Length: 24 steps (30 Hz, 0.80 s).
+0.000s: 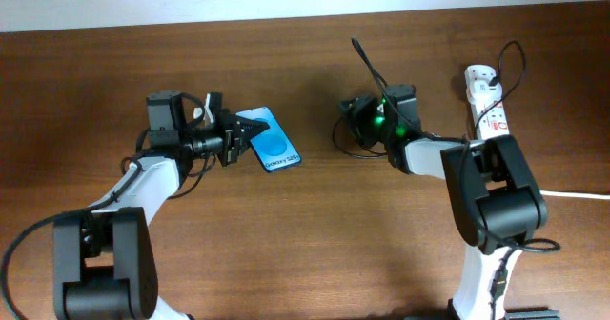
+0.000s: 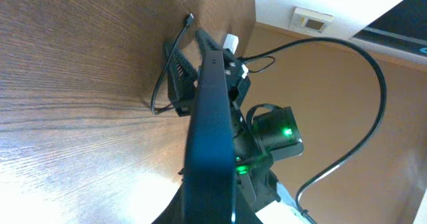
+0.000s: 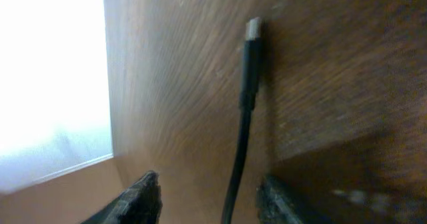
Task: Plug charger to phone and switch on socket
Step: 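Grasp the black cable's USB-C end with the right gripper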
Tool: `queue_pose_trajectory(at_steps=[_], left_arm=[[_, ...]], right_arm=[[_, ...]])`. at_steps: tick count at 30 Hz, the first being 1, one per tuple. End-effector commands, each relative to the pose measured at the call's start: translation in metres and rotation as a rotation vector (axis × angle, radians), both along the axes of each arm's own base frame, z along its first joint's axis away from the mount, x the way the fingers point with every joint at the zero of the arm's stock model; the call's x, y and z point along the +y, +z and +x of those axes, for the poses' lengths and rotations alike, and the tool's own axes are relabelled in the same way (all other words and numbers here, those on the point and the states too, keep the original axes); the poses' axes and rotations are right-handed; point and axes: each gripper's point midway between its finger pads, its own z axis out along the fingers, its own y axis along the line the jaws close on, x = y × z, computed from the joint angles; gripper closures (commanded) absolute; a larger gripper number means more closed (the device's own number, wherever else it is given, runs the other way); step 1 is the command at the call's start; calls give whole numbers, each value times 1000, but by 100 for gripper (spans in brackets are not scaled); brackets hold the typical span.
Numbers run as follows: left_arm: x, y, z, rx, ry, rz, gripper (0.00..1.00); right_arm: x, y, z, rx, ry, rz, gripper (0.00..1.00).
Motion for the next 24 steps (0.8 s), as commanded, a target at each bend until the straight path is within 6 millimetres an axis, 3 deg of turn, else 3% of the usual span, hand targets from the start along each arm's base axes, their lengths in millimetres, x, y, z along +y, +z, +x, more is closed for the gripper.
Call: queue_pose_trajectory(at_steps=[1, 3, 8, 16, 20, 24], left_arm=[[-3, 7, -1, -6, -23, -28, 100], [-3, 7, -1, -6, -23, -28, 100], [-3, 8, -3, -2, -28, -32, 100], [-5, 10, -6, 2, -47, -50, 100], [-6, 11, -7, 2, -54, -57, 100], [-6, 11, -7, 2, -54, -56, 100]], right_arm=[[-13, -35, -6, 87, -57, -54, 53], [-18, -37, -6, 94, -72, -66, 55], [-23, -38, -3, 87, -100, -87, 69], [-20, -37, -4, 90, -83, -74, 81], [-20, -35, -3, 79, -84, -72, 75], [-19, -35, -2, 75, -85, -71, 75]])
